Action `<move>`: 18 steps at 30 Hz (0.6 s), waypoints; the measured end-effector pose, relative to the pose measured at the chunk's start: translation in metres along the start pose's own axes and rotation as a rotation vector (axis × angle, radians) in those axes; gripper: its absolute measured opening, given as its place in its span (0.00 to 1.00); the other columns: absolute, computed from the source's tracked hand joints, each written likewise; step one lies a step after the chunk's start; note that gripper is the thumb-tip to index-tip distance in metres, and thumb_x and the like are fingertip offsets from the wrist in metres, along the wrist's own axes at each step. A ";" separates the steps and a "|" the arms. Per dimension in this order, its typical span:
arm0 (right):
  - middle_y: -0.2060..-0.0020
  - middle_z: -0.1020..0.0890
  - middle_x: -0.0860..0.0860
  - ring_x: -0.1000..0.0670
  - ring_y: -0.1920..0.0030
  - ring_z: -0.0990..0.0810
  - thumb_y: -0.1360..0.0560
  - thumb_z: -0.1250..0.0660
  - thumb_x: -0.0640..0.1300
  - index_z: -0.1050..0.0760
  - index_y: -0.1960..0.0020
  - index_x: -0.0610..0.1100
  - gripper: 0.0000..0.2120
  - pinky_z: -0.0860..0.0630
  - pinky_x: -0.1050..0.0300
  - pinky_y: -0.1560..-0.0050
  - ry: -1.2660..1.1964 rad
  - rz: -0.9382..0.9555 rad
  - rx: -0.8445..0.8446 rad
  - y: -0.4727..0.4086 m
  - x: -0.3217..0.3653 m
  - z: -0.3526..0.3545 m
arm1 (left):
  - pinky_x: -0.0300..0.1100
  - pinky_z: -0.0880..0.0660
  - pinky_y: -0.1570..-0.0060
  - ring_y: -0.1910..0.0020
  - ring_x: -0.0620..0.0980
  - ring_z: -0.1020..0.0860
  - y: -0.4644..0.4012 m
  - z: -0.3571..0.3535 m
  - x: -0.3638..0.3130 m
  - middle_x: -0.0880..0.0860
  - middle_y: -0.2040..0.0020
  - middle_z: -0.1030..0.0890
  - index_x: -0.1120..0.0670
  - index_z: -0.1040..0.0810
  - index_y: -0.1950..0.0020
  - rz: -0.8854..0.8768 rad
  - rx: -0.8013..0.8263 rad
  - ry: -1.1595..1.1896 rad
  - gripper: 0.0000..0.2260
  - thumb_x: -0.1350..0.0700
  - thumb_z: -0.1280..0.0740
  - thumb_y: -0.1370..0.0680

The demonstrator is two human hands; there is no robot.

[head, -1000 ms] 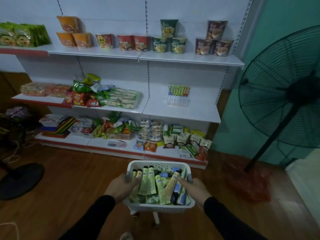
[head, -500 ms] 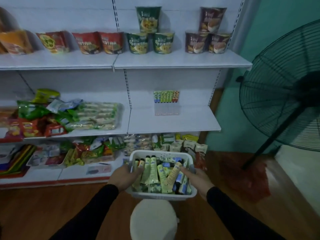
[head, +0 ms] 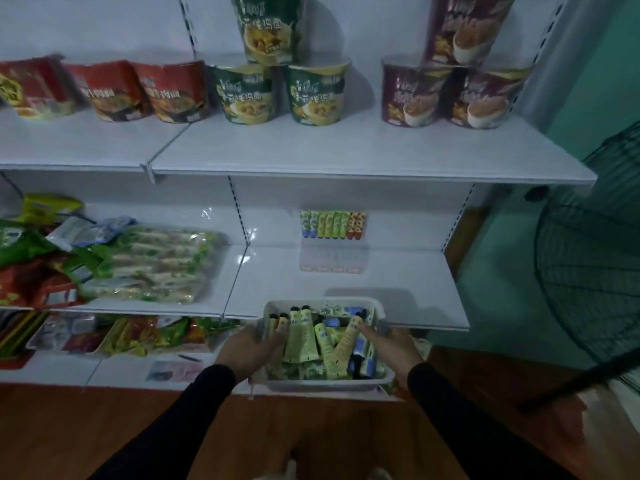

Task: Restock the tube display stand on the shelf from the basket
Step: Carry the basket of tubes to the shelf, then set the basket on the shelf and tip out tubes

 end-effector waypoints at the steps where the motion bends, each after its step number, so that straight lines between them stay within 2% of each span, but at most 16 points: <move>1: 0.34 0.26 0.43 0.47 0.45 0.24 0.24 0.35 0.60 0.29 0.34 0.43 0.26 0.29 0.48 0.38 0.001 0.003 -0.017 -0.011 0.008 0.008 | 0.38 0.32 0.69 0.69 0.43 0.26 -0.014 -0.001 -0.009 0.48 0.67 0.24 0.49 0.28 0.60 0.010 0.001 -0.009 0.18 0.37 0.40 0.21; 2: 0.34 0.26 0.43 0.47 0.44 0.25 0.24 0.34 0.60 0.28 0.35 0.43 0.25 0.29 0.50 0.39 0.007 -0.005 -0.028 -0.024 0.013 0.014 | 0.39 0.34 0.69 0.68 0.44 0.27 -0.028 -0.002 -0.015 0.48 0.66 0.25 0.51 0.28 0.59 0.016 0.002 -0.032 0.20 0.35 0.40 0.22; 5: 0.40 0.22 0.42 0.50 0.54 0.26 0.24 0.35 0.59 0.25 0.41 0.41 0.23 0.29 0.57 0.49 0.053 -0.004 -0.109 -0.052 0.028 0.026 | 0.40 0.35 0.69 0.66 0.46 0.28 -0.070 -0.003 -0.027 0.50 0.62 0.25 0.58 0.27 0.52 0.029 0.029 -0.065 0.26 0.33 0.41 0.23; 7: 0.40 0.22 0.43 0.49 0.55 0.26 0.24 0.34 0.60 0.26 0.39 0.38 0.27 0.30 0.58 0.52 0.075 -0.022 -0.198 -0.073 0.032 0.030 | 0.40 0.35 0.68 0.65 0.45 0.29 -0.100 -0.002 -0.033 0.50 0.61 0.26 0.58 0.27 0.52 0.010 0.057 -0.091 0.25 0.34 0.40 0.23; 10: 0.35 0.25 0.38 0.39 0.45 0.22 0.25 0.33 0.59 0.29 0.36 0.30 0.34 0.25 0.47 0.44 0.038 -0.064 -0.274 -0.099 0.031 0.025 | 0.40 0.34 0.66 0.63 0.46 0.28 -0.136 0.000 -0.039 0.52 0.58 0.23 0.53 0.30 0.57 -0.051 0.099 -0.104 0.21 0.36 0.40 0.22; 11: 0.34 0.26 0.36 0.38 0.42 0.23 0.25 0.33 0.58 0.29 0.36 0.29 0.34 0.26 0.44 0.41 0.014 -0.068 -0.313 -0.107 0.029 0.019 | 0.40 0.33 0.66 0.62 0.47 0.27 -0.149 0.000 -0.038 0.53 0.57 0.22 0.53 0.30 0.57 -0.079 0.114 -0.114 0.20 0.36 0.40 0.22; 13: 0.36 0.24 0.37 0.39 0.41 0.23 0.25 0.32 0.56 0.27 0.38 0.31 0.30 0.27 0.44 0.41 -0.019 -0.077 -0.385 -0.122 0.025 0.010 | 0.41 0.32 0.63 0.59 0.50 0.25 -0.173 -0.001 -0.032 0.55 0.55 0.22 0.52 0.31 0.58 -0.122 0.146 -0.118 0.18 0.38 0.40 0.21; 16: 0.44 0.20 0.37 0.40 0.46 0.21 0.24 0.33 0.57 0.26 0.39 0.32 0.29 0.28 0.49 0.52 0.018 -0.090 -0.442 -0.151 0.014 0.009 | 0.40 0.33 0.65 0.59 0.50 0.25 -0.198 -0.008 -0.028 0.55 0.55 0.22 0.52 0.31 0.59 -0.160 0.161 -0.099 0.17 0.40 0.38 0.21; 18: 0.57 0.21 0.44 0.43 0.54 0.22 0.23 0.36 0.59 0.26 0.42 0.36 0.26 0.30 0.52 0.55 0.070 -0.098 -0.442 -0.170 0.007 0.017 | 0.39 0.34 0.67 0.63 0.48 0.27 -0.213 -0.017 -0.031 0.53 0.60 0.23 0.52 0.32 0.61 -0.204 0.157 -0.103 0.17 0.41 0.37 0.21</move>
Point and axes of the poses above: each hand's wrist, its own y-axis away from the middle knuckle, its own z-axis out of the back of the hand, x = y × z, the point moved 5 cm from there along -y, towards the middle knuckle
